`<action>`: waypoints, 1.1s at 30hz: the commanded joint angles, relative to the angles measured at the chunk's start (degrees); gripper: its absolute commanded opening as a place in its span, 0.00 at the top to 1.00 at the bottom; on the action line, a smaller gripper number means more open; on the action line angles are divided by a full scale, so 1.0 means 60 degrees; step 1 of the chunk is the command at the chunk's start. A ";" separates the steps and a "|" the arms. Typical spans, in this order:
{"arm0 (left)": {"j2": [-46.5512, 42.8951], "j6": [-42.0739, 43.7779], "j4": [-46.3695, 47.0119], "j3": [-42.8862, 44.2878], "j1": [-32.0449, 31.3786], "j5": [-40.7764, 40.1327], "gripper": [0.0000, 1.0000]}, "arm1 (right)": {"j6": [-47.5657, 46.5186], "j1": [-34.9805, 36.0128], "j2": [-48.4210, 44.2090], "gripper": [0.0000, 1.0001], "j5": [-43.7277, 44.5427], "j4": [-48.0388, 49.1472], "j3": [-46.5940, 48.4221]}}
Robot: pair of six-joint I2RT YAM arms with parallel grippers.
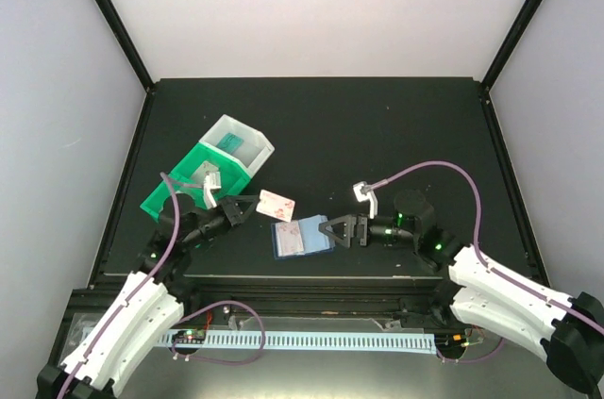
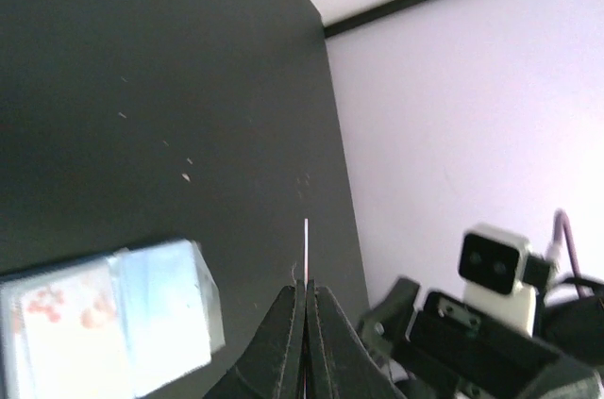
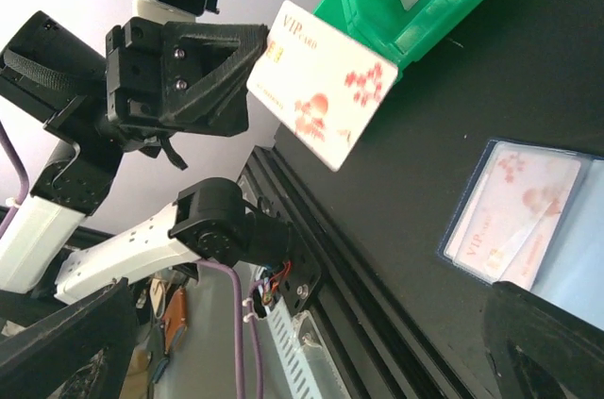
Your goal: Take the credit cards out of the card holder
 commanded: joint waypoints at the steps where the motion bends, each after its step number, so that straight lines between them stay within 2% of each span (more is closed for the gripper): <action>1: -0.0362 -0.0283 -0.0749 0.0660 0.0321 -0.1727 0.98 | -0.0244 -0.0041 -0.0336 0.00 0.0440 -0.0488 0.0110; 8: -0.0491 0.0090 -0.1386 0.1465 0.0772 -0.4004 0.98 | -0.0438 -0.0042 -0.0766 0.00 0.0434 -0.0921 0.0117; 16: -0.0466 0.0307 -0.1745 0.2010 0.1647 -0.5297 0.98 | -0.0368 -0.0035 -0.1339 0.00 0.0462 -0.1014 -0.0175; 21: -0.0620 0.0823 -0.2416 0.2404 0.2013 -0.6675 0.98 | -0.0566 -0.0036 -0.1547 0.00 0.0270 -0.1413 -0.0101; 27: -0.0713 0.1132 -0.2584 0.2410 0.2388 -0.7257 0.98 | -0.0654 -0.0040 -0.1939 0.00 0.0254 -0.1716 -0.0160; 33: -0.0262 0.1101 -0.1937 0.2094 0.2517 -0.7616 0.99 | -0.0534 -0.0033 -0.2152 0.00 0.0256 -0.1668 -0.0336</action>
